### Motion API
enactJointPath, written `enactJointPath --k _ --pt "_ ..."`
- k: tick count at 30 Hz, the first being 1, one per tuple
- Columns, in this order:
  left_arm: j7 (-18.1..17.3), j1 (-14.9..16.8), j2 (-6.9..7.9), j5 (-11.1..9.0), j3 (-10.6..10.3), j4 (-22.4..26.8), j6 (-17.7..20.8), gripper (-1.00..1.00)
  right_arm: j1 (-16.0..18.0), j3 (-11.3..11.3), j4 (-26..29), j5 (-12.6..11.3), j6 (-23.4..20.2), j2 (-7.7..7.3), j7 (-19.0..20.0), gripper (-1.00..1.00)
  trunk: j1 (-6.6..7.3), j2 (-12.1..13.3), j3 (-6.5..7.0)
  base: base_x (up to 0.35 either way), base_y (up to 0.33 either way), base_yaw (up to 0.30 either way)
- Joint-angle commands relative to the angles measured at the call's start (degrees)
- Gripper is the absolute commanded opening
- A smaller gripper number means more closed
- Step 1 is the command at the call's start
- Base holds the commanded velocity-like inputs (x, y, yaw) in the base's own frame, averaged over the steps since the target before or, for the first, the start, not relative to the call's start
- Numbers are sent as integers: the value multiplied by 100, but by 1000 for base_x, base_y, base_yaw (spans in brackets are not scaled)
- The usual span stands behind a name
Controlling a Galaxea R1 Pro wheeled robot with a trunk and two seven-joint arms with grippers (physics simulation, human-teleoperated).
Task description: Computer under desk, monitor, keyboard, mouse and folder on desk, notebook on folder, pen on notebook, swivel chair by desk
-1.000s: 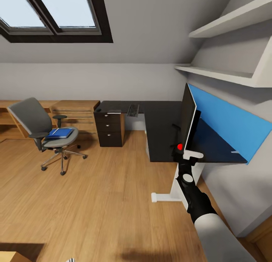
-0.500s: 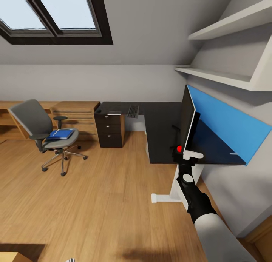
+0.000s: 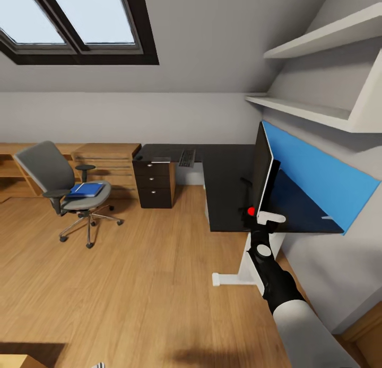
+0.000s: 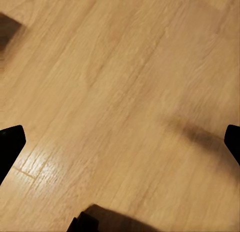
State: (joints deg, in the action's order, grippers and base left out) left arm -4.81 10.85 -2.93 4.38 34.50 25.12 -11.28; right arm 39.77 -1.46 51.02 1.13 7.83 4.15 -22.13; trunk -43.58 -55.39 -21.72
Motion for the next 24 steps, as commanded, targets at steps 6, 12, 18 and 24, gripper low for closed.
enactJointPath --k 6,12,18,24 --pt "-38 5 -11 49 57 -5 -28 100 4 -6 -4 10 8 -3 -36 100 0 -3 -6 0 0 0" --pt "-38 5 -9 47 63 -7 -142 100 4 3 -4 10 8 -29 -32 100 0 -3 -6 0 0 0" --pt "-38 5 -6 46 52 -50 -230 100 4 4 -75 10 8 -50 -29 100 0 -3 -6 107 0 0" --pt "-38 5 -6 53 43 -116 -254 100 4 5 -119 7 13 -55 -28 100 0 -3 -6 154 0 0"
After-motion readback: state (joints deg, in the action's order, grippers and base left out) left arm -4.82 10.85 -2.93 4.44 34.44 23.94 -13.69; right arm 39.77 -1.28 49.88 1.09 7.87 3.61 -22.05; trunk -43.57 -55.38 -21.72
